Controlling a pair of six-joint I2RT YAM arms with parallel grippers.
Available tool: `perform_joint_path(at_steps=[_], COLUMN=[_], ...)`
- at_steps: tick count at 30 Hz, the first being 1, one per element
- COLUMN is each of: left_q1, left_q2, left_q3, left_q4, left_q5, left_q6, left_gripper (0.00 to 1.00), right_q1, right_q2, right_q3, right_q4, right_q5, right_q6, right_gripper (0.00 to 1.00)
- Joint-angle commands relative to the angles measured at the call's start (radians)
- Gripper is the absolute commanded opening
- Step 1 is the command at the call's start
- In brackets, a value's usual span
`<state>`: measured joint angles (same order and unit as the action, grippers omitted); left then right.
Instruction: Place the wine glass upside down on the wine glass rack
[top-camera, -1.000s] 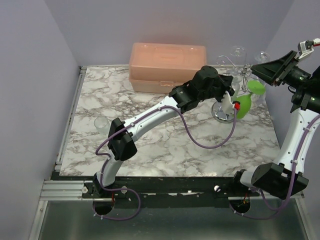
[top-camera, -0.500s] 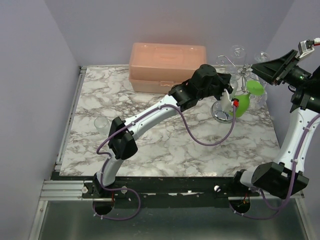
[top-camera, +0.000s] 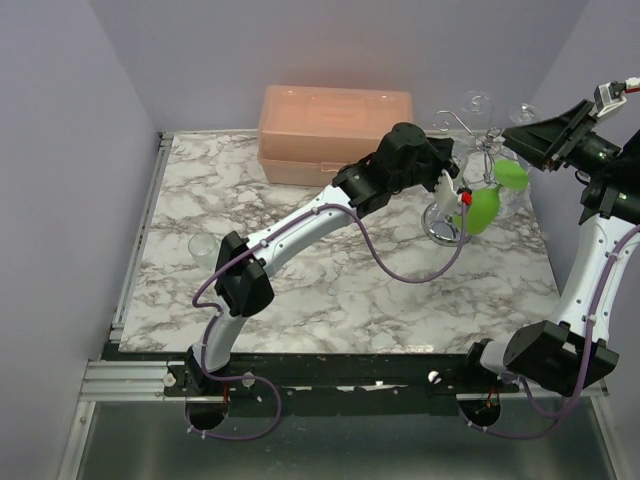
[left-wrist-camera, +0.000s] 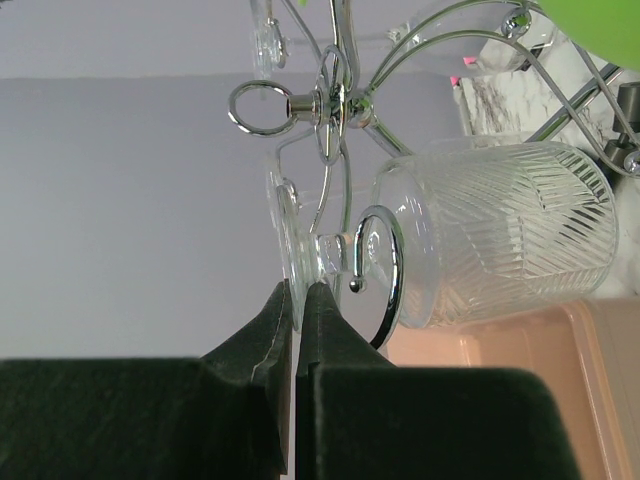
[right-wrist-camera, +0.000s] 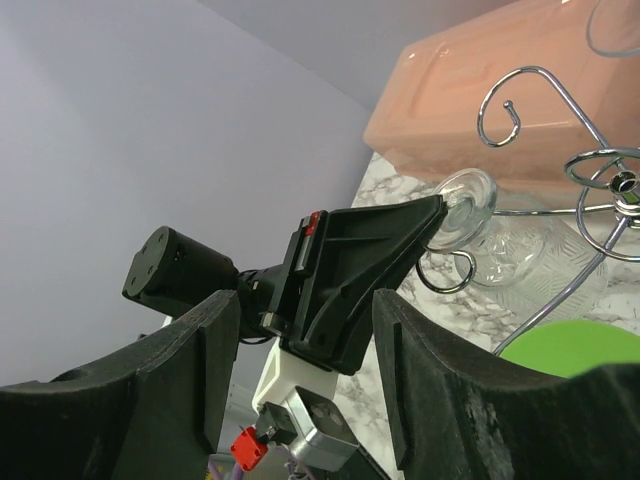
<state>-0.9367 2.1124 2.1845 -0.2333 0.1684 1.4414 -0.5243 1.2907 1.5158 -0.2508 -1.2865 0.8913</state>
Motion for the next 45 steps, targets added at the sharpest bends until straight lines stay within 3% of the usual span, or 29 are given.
perform_joint_path(at_steps=[1,18,45], left_q1=[0.013,0.018,-0.004], left_q2=[-0.029,-0.098,-0.248], left_q3=[0.006,-0.096,-0.299], left_q4=[0.058,0.106,0.177], left_q5=[-0.024,-0.079,-0.048], left_q6=[0.022,0.028,-0.009], left_gripper=[0.00,0.00,0.00], right_q1=[0.004,0.004,0.004], right_q2=[0.007,0.008,-0.005], right_q3=[-0.013,-0.020,-0.038], right_q4=[0.042,0.059,0.076], right_q5=[0.013,0.012,0.021], right_q6=[0.019,0.032,0.043], right_gripper=[0.62,0.62,0.62])
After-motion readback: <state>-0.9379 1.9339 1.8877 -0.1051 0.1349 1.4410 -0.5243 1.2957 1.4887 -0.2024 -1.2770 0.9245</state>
